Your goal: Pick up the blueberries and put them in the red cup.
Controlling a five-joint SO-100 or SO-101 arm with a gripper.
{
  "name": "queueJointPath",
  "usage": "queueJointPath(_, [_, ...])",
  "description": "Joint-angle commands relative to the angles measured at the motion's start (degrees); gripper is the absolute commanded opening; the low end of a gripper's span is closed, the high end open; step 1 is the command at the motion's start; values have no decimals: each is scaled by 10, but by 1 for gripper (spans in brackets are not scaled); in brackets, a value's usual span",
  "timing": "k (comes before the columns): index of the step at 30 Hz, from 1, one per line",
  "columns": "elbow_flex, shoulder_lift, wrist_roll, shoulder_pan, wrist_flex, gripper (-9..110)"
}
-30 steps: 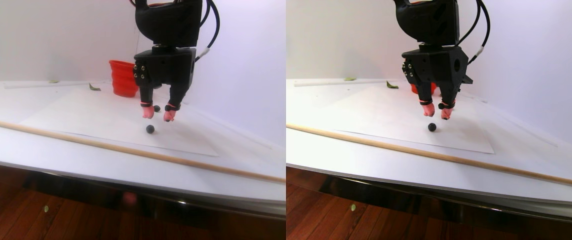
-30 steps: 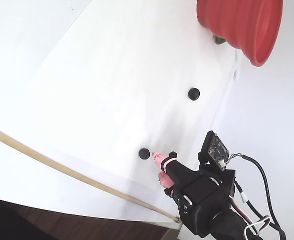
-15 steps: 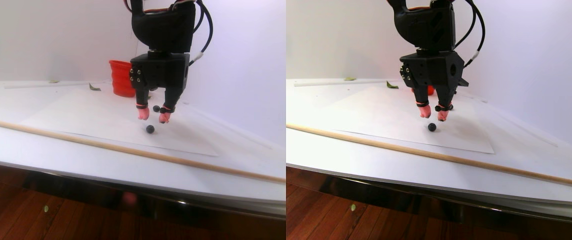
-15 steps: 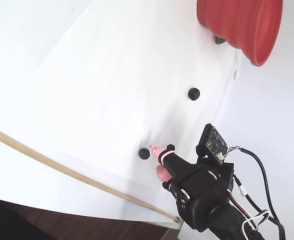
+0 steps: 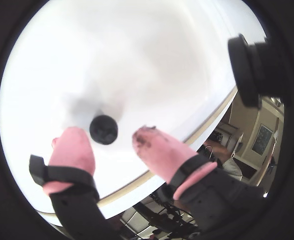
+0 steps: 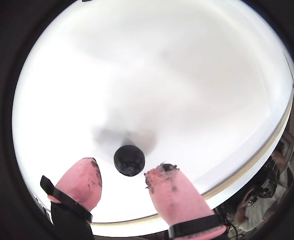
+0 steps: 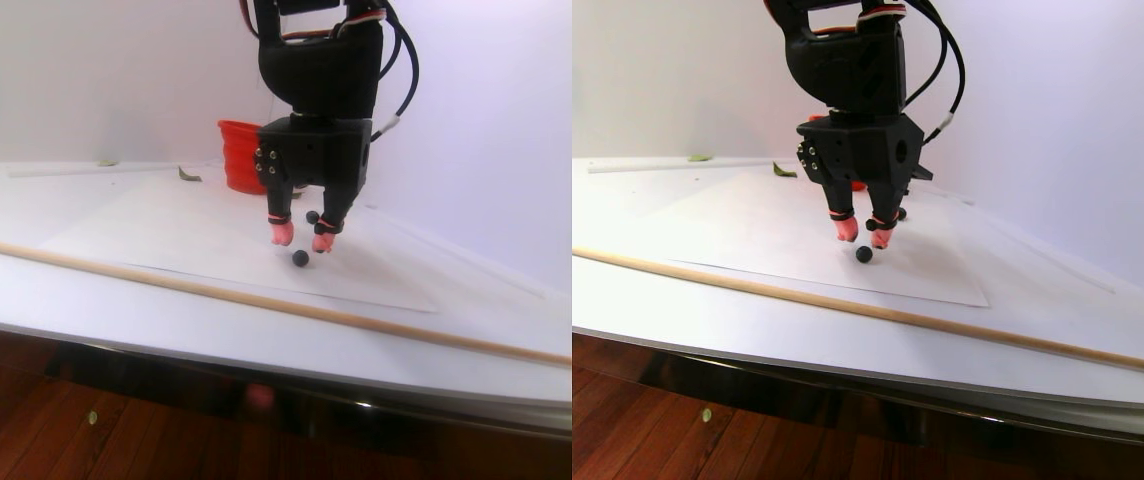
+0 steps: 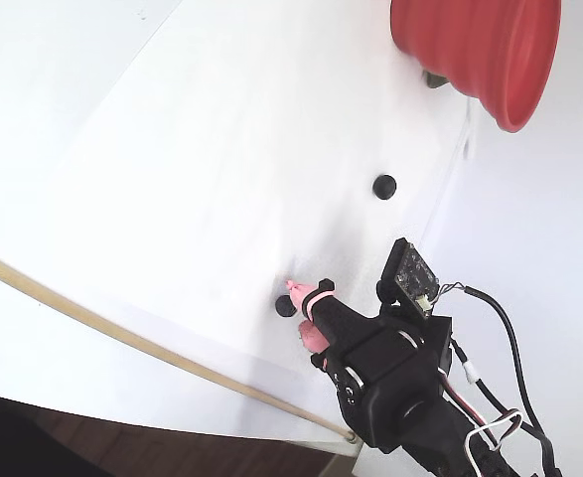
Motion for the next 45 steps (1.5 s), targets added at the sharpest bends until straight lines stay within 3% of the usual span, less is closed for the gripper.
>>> queueJointPath(1, [-27, 5, 4, 2, -10, 18])
queueJointPath(45, [-30, -47, -16, 6, -48, 15])
